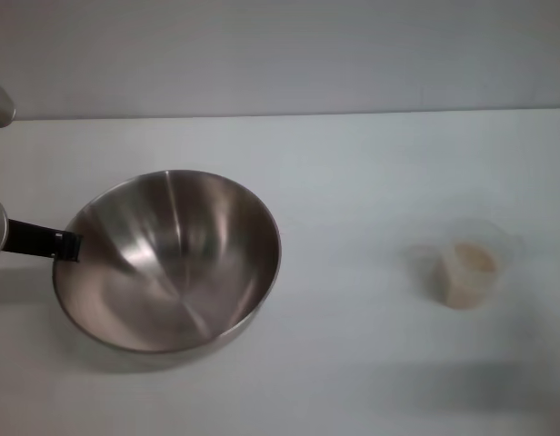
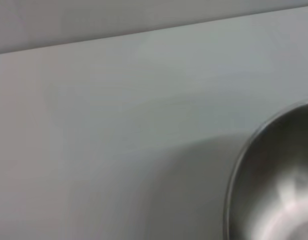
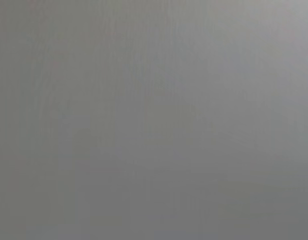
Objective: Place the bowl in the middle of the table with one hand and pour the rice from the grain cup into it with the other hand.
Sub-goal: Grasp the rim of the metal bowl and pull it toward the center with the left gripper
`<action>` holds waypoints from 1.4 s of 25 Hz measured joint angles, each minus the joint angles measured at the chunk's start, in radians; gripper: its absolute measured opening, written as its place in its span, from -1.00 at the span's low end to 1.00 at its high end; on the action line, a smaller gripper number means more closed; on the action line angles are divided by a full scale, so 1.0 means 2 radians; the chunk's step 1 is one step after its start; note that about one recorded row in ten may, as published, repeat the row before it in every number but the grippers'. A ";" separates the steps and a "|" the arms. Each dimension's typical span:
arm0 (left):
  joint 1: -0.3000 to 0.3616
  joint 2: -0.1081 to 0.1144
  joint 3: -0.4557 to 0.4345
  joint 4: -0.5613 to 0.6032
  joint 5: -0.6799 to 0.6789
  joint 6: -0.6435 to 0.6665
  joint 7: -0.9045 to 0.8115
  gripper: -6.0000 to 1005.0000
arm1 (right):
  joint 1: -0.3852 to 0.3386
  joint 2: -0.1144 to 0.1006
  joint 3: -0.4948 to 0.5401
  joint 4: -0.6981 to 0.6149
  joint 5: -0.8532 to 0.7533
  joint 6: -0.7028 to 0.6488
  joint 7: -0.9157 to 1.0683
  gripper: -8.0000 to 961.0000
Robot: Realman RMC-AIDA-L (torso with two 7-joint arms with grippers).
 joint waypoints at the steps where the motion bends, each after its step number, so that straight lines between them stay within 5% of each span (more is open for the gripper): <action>1: -0.001 0.000 -0.001 0.000 0.000 0.000 0.000 -0.66 | 0.000 0.000 0.000 0.000 0.000 0.000 0.000 0.11; 4: -0.001 0.000 -0.003 0.000 0.000 0.000 -0.001 -0.80 | 0.000 0.000 0.000 0.000 0.000 0.000 0.000 0.11; 18: -0.017 0.002 -0.040 0.001 -0.016 -0.024 0.008 -0.86 | 0.002 -0.001 0.000 -0.002 0.000 0.000 0.000 0.11; 35: -0.066 0.003 -0.164 0.048 -0.129 -0.066 0.078 -0.91 | 0.000 -0.001 0.000 -0.003 0.000 0.003 0.000 0.11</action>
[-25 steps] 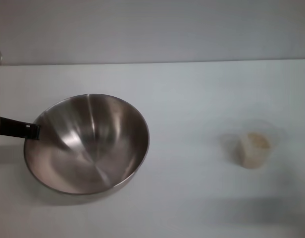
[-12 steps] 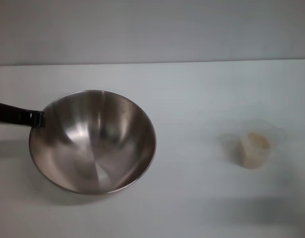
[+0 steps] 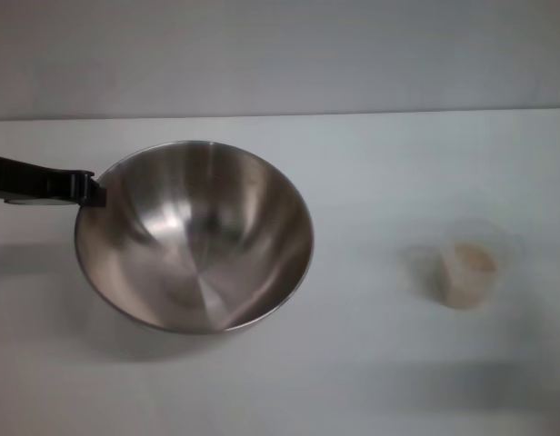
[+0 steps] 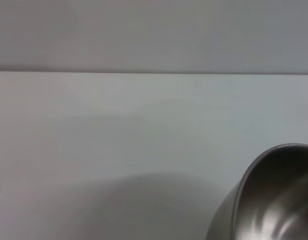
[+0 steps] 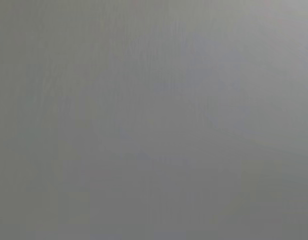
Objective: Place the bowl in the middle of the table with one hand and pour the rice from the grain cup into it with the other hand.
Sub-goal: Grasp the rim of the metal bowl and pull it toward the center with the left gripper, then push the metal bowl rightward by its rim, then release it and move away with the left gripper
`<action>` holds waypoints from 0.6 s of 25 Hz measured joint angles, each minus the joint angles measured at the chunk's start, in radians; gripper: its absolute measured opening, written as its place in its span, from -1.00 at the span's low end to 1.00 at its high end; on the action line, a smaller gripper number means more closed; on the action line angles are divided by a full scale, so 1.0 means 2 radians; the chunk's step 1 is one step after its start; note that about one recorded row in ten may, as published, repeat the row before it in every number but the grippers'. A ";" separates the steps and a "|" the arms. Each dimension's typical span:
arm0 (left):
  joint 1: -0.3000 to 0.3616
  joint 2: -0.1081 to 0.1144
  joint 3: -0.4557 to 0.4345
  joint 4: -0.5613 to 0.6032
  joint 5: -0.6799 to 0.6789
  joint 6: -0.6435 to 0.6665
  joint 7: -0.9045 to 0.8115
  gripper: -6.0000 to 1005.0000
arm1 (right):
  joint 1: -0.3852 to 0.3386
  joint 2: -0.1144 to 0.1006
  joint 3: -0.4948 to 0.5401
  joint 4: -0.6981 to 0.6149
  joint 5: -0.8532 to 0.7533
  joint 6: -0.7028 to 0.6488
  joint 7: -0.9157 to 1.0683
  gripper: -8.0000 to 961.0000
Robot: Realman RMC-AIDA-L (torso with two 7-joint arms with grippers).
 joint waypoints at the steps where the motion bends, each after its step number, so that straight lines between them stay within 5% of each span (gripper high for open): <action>1: 0.000 0.000 0.000 0.000 0.000 0.000 0.000 -0.91 | 0.000 0.000 0.000 0.000 0.000 0.000 0.000 0.11; 15: -0.057 -0.004 0.010 0.051 -0.063 0.002 0.001 -0.89 | 0.000 0.000 0.000 -0.001 0.000 0.001 0.000 0.11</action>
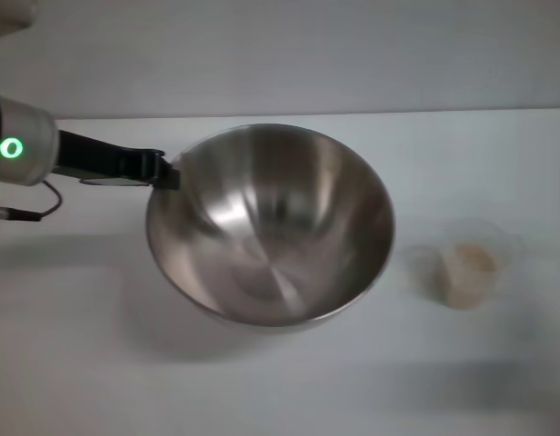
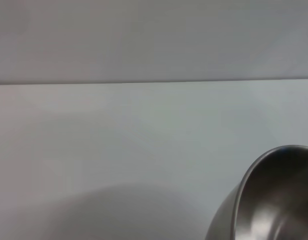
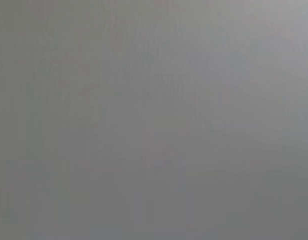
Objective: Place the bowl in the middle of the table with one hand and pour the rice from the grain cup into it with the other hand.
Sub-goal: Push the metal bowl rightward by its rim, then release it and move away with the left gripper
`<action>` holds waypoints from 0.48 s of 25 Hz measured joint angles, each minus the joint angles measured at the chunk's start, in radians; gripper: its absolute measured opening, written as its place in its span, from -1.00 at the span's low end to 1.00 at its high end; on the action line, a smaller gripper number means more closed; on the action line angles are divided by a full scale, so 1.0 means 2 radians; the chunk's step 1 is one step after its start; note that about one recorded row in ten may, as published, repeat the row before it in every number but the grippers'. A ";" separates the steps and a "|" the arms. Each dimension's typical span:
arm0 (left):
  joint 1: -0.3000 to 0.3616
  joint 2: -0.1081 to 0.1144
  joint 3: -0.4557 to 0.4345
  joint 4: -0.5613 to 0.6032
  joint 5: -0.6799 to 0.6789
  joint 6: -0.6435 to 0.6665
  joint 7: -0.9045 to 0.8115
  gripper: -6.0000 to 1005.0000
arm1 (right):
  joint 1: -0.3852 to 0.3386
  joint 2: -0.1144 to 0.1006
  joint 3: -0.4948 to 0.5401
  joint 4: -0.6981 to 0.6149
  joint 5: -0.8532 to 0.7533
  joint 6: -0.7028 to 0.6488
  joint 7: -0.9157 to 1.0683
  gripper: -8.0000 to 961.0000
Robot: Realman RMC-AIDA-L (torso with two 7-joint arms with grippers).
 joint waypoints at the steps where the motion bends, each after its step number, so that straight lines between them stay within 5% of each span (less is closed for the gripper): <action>1: 0.000 0.000 0.000 0.000 0.000 0.000 0.000 -0.89 | 0.000 0.000 0.000 0.000 0.000 0.000 0.000 0.11; 12: -0.032 -0.001 0.051 0.070 -0.006 0.070 -0.009 -0.88 | -0.001 0.000 0.000 0.000 0.000 -0.003 0.000 0.11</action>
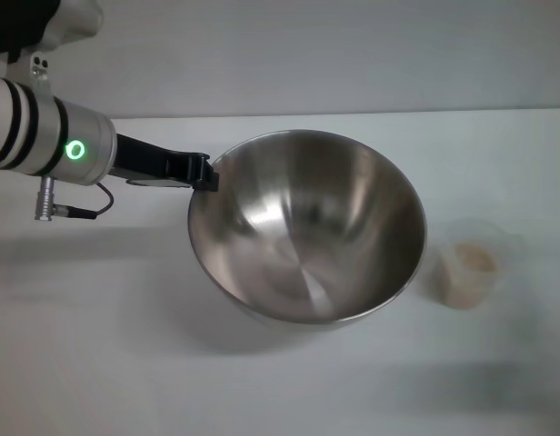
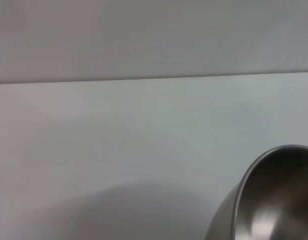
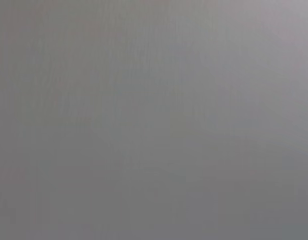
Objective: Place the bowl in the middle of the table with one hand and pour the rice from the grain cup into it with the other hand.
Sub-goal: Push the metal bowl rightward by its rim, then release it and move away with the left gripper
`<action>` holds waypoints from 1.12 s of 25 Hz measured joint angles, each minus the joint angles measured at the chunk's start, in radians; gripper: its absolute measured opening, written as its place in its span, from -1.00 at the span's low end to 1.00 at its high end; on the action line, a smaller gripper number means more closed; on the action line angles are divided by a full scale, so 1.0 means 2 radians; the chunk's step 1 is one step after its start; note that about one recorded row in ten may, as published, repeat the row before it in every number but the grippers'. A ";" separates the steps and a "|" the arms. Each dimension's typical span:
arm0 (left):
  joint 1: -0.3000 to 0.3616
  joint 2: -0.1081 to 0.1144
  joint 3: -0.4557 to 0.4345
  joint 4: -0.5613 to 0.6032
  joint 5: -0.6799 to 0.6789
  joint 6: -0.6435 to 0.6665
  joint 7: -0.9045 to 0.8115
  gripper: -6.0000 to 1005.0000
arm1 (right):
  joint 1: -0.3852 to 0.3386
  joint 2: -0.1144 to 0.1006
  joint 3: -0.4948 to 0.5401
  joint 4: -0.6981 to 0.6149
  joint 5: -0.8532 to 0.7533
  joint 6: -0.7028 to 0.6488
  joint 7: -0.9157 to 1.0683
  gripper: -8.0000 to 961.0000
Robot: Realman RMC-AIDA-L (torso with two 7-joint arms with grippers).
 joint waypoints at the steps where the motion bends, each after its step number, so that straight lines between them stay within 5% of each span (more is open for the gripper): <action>1: 0.000 0.000 0.002 0.003 0.000 0.004 0.000 -0.88 | 0.000 0.000 0.000 0.000 0.000 0.000 0.000 0.11; 28: -0.007 0.001 0.029 0.062 -0.012 0.061 0.014 -0.86 | 0.000 0.000 0.000 -0.001 0.000 -0.001 0.000 0.11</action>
